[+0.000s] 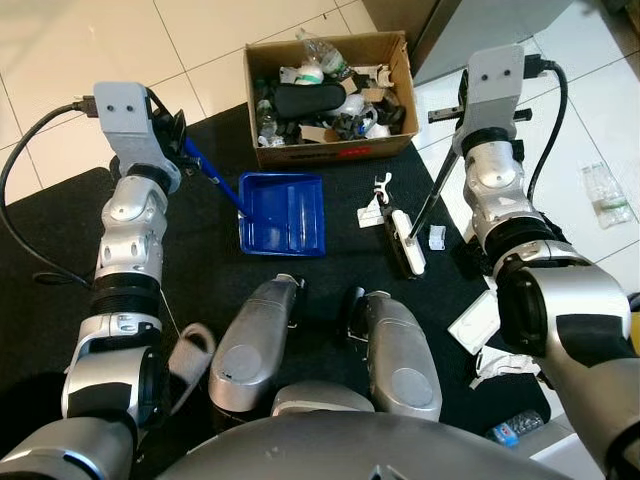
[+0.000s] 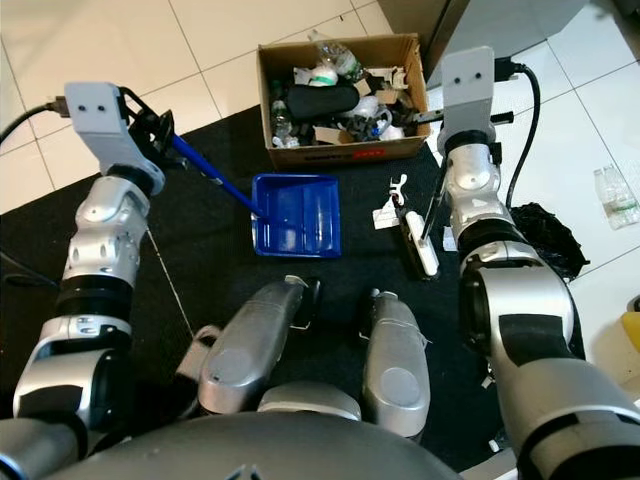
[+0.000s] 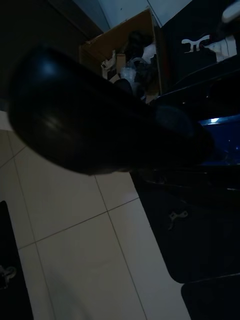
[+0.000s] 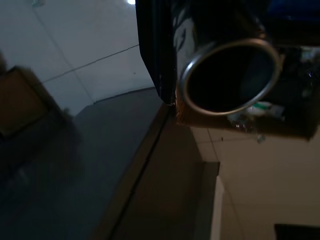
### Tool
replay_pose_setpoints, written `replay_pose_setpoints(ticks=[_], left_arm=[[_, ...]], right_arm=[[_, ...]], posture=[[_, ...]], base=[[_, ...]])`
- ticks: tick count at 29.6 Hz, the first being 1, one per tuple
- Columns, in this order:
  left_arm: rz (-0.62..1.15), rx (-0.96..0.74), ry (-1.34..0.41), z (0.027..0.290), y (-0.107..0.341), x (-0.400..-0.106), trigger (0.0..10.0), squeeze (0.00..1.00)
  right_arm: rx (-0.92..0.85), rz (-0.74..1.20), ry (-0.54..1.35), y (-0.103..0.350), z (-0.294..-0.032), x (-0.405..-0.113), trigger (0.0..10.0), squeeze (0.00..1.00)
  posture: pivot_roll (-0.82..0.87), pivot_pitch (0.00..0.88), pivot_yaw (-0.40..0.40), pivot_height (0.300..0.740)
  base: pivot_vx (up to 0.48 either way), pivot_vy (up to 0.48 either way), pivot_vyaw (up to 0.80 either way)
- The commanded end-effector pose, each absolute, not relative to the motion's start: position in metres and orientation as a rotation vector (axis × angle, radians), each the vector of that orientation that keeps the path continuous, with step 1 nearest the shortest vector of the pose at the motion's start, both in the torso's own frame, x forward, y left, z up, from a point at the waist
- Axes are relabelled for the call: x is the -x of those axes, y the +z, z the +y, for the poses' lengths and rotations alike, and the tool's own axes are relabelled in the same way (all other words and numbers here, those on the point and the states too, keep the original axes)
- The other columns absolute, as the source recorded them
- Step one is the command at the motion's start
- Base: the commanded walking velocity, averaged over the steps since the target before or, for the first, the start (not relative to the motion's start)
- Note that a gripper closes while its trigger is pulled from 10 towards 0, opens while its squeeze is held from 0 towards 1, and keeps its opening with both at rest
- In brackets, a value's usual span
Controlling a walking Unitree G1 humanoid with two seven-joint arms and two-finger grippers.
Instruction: Sweep floor
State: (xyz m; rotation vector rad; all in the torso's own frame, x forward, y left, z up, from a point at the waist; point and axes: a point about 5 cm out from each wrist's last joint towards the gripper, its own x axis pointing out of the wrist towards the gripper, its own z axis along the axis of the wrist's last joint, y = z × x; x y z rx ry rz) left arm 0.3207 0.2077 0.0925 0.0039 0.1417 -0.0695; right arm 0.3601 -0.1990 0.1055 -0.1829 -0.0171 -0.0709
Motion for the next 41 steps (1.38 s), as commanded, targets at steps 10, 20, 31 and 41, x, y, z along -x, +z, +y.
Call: replay_pose_setpoints(ticks=[10,20,31,41], left_arm=[[0.331,-0.038,-0.008,0.214,0.071,-0.321,10.0,0.0],[0.35,-0.051,-0.016,0.212,0.071,-0.324,10.0,0.0],[0.36,-0.054,-0.026,0.208,0.071,-0.328,10.0,0.0],[0.381,-0.052,-0.062,0.202,0.067,-0.326,10.0,0.0]], right_arm=[[-0.174,0.032,-0.094,0.093,-0.185,-0.357,10.0,0.0],[-0.42,-0.09,0.099,0.117,-0.147,-0.363,10.0,0.0],[-0.519,-0.262,0.289,0.163,-0.122,-0.358,10.0,0.0],[-0.228,-0.399,0.15,0.192,-0.171,-0.359,10.0,0.0]], posture=[[0.26,0.239,-0.022,0.74],[0.24,0.234,-0.014,0.74],[0.23,0.227,-0.01,0.74],[0.23,0.228,-0.004,0.74]], base=[[0.0,0.0,0.0],[0.0,0.0,0.0],[0.0,0.0,0.0],[0.0,0.0,0.0]])
